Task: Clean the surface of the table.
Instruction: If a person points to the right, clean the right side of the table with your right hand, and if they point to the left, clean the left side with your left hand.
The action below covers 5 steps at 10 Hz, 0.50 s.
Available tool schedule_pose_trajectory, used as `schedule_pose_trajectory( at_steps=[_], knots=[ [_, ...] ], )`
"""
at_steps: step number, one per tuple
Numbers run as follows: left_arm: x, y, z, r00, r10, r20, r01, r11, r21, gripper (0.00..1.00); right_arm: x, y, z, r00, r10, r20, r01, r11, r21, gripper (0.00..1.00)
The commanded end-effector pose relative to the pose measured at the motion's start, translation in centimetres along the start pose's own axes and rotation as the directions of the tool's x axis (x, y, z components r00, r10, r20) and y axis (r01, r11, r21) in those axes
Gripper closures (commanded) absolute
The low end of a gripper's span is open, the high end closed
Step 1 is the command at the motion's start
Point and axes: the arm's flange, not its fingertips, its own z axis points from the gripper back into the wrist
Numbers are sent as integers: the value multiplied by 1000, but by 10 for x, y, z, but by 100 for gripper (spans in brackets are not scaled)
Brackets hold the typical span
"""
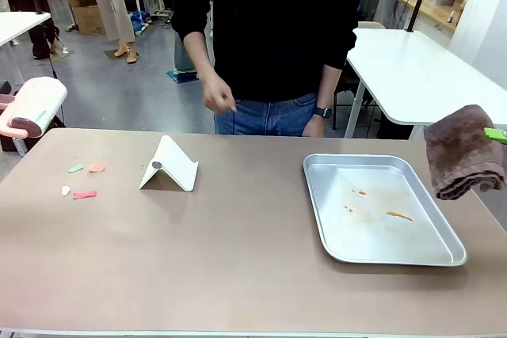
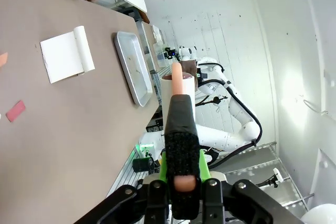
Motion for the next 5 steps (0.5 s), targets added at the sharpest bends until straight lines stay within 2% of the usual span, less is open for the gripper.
schedule_pose_trajectory(
  at_steps=[1,5],
  knots=[
    [-2,-2,3,1000,-15,-16,15,1000,-12,100,-1,2,1,1000,-5,-8,5,1000,5,100],
    [-2,-2,3,1000,-15,-16,15,1000,-12,100,-1,2,1,1000,-5,-8,5,1000,5,100]
  ],
)
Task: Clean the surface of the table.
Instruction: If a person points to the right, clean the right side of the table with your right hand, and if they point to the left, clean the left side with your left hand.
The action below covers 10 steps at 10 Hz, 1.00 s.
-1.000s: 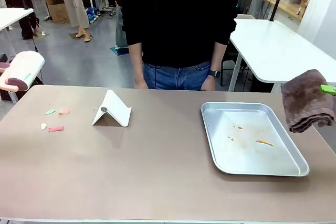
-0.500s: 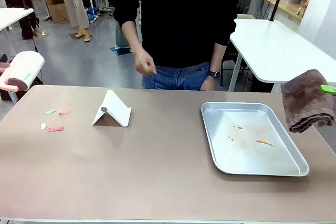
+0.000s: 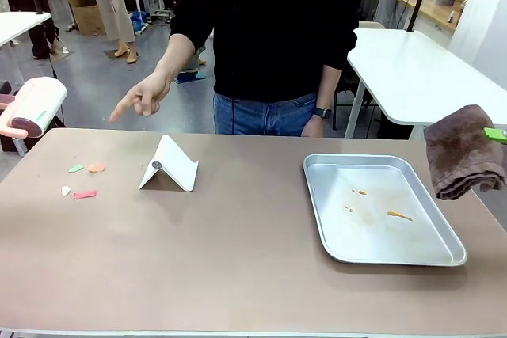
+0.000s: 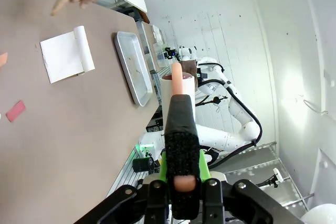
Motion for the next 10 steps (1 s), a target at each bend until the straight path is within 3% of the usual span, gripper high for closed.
schedule_pose_trajectory(
  at_steps=[1,8,9,10],
  knots=[
    [-2,-2,3,1000,-15,-16,15,1000,-12,100,-1,2,1,1000,-5,-8,5,1000,5,100],
    [-2,-2,3,1000,-15,-16,15,1000,-12,100,-1,2,1,1000,-5,-8,5,1000,5,100],
    [0,0,0,1000,0,0,0,1000,0,78,-1,2,1,1000,-5,-8,5,1000,5,100],
    [3,0,-5,998,-38,-42,41,995,87,78,-1,2,1,1000,-5,-8,5,1000,5,100]
  ],
)
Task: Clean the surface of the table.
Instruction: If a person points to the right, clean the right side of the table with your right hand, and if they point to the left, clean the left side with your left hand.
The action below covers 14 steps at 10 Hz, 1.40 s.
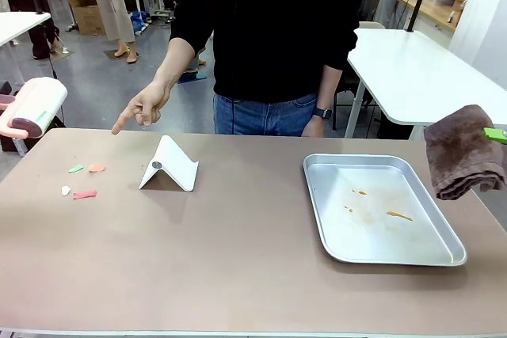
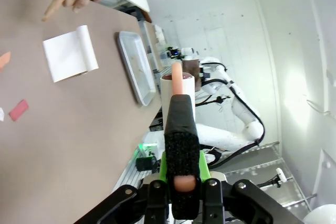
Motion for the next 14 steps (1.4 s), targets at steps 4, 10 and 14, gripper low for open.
schedule_pose_trajectory(
  at_steps=[4,10,14],
  knots=[
    [9,18,22,999,-35,41,22,959,281,78,-1,2,1,1000,-5,-8,5,1000,5,100],
    [26,67,61,988,-47,150,-45,830,556,78,-1,2,1,1000,-5,-8,5,1000,5,100],
    [34,90,73,985,68,160,-146,826,545,78,-1,2,1,1000,-5,-8,5,1000,5,100]
  ],
)
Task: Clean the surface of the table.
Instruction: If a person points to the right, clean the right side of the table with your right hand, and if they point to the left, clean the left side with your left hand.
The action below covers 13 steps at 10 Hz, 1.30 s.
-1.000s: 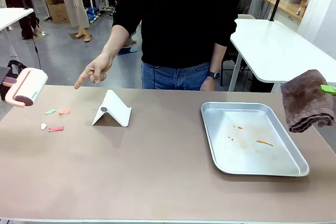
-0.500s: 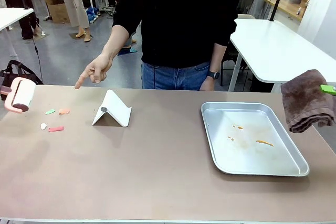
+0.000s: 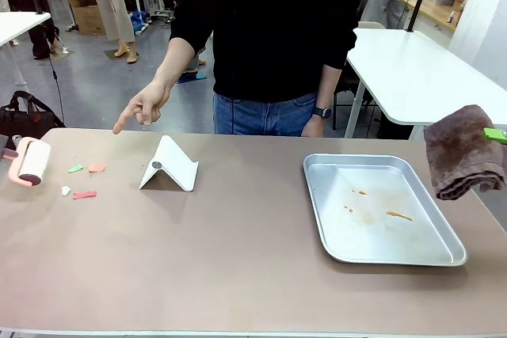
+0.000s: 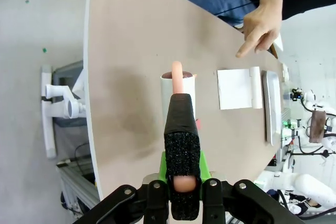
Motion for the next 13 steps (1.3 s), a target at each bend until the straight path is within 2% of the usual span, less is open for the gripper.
schedule_pose_trajectory(
  at_steps=[1,6,10,13],
  knots=[
    [8,5,1,998,50,-42,-50,999,4,78,-1,2,1,1000,-4,-7,4,1000,5,100],
    [0,-8,-28,994,56,-96,-54,998,24,78,-1,2,1,1000,-4,-7,4,1000,5,100],
    [-5,-21,-58,988,17,-153,-9,999,53,78,-1,2,1,1000,-4,-7,4,1000,5,100],
    [-7,-21,-74,988,1,-152,12,996,84,78,-1,2,1,1000,-4,-7,4,1000,5,100]
  ],
)
